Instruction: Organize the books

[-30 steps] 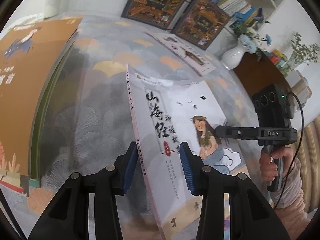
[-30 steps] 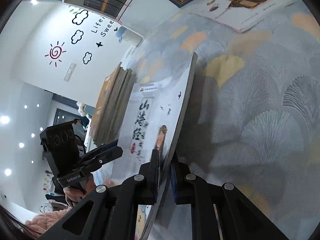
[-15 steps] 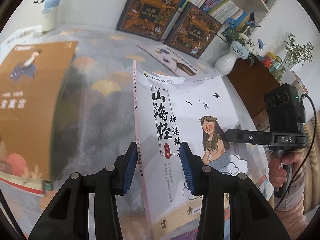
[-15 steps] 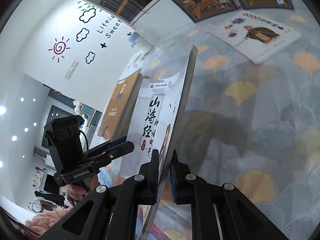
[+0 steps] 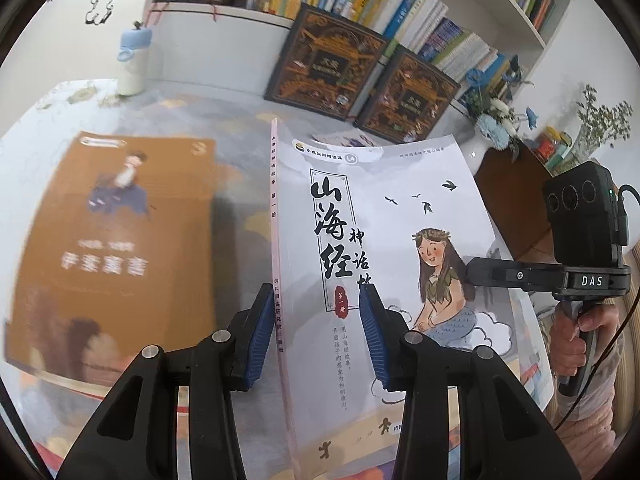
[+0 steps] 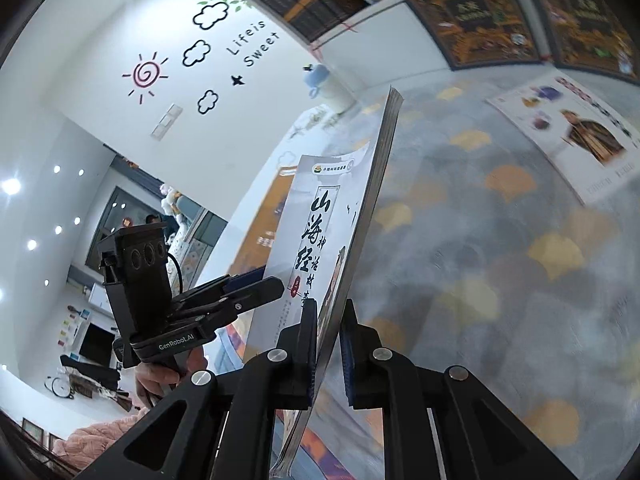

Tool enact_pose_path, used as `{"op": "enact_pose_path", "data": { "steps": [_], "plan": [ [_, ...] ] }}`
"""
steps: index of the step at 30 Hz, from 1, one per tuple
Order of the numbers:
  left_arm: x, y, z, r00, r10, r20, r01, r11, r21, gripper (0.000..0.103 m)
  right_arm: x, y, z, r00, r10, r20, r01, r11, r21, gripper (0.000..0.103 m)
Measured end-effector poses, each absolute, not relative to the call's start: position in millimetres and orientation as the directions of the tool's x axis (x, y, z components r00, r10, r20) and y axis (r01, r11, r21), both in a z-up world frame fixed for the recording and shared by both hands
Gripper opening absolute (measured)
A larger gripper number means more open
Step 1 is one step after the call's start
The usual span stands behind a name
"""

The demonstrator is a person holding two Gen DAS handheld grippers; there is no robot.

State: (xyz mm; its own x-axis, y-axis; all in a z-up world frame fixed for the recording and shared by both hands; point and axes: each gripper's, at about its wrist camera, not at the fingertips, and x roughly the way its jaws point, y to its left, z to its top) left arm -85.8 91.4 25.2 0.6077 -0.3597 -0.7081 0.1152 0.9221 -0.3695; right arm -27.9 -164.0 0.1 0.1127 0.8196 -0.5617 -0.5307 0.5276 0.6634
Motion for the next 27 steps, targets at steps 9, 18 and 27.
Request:
{"op": "enact_pose_path", "data": {
  "steps": [9,18,27],
  "plan": [
    [-82.6,154.2,50.8,0.678,-0.282,-0.678,0.052,0.939,-0.339,0.039,-17.7,-97.5,13.2,0.049,0.824,-0.564,-0.589,0.480,0.650,0.012],
    [-80.3,200.2,62.6,0.717,-0.232,-0.658,0.021,0.950,-0.312,0.039,2.3,-39.2,21.1,0.016,0.819,-0.574,-0.623,0.457,0.635,0.013],
    [-75.7,238.3,50.2,0.716,-0.218,-0.663,-0.018,0.944,-0.330,0.039,11.9,3.1,13.1,-0.019,0.805,-0.593,-0.630,0.450,0.633,0.013]
  ]
}}
